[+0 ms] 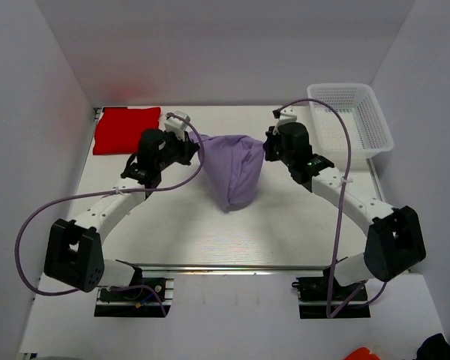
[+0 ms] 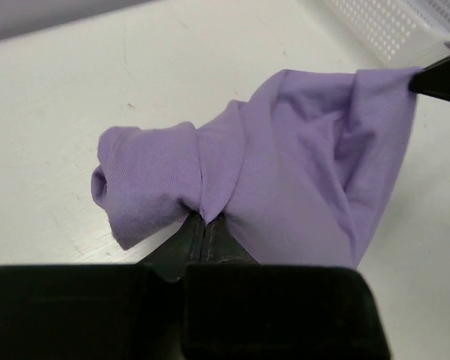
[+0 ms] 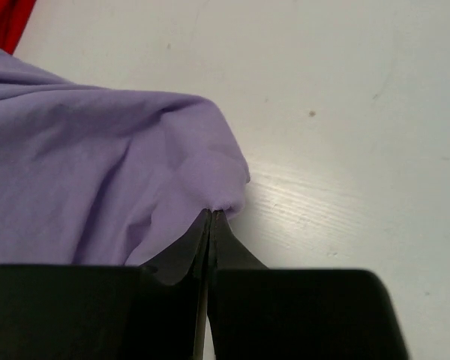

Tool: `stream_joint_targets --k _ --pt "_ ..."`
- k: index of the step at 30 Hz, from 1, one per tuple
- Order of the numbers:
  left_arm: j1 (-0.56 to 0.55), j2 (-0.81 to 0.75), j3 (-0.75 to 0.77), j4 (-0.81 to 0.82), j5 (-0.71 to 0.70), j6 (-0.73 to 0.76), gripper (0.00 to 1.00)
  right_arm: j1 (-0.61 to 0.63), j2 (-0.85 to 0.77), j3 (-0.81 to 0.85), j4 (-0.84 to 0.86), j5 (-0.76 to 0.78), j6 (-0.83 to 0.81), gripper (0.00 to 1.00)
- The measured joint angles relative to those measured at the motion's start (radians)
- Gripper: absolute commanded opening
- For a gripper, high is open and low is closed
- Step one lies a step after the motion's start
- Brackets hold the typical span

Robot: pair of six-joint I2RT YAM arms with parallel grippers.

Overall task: Fold and stack the t-shirts
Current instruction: Flatten out the tshirt

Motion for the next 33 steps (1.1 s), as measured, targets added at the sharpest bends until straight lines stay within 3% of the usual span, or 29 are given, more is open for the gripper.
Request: stream_joint_targets --k 8,19,33 --pt "0.0 -0.16 0.161 -0.129 -0.15 0.043 0.0 0.001 -0.206 0.082 0.045 0.146 -0.119 0.0" --pt "-0.002 -0.357 0.346 -0.275 -0.238 0.128 0.0 0.002 -0.455 0.184 0.101 0.205 -0.3 0.0" --pt "-0.01 -0.51 0.461 -0.375 0.015 0.121 0.0 0.006 -0.591 0.303 0.022 0.111 -0.385 0.0"
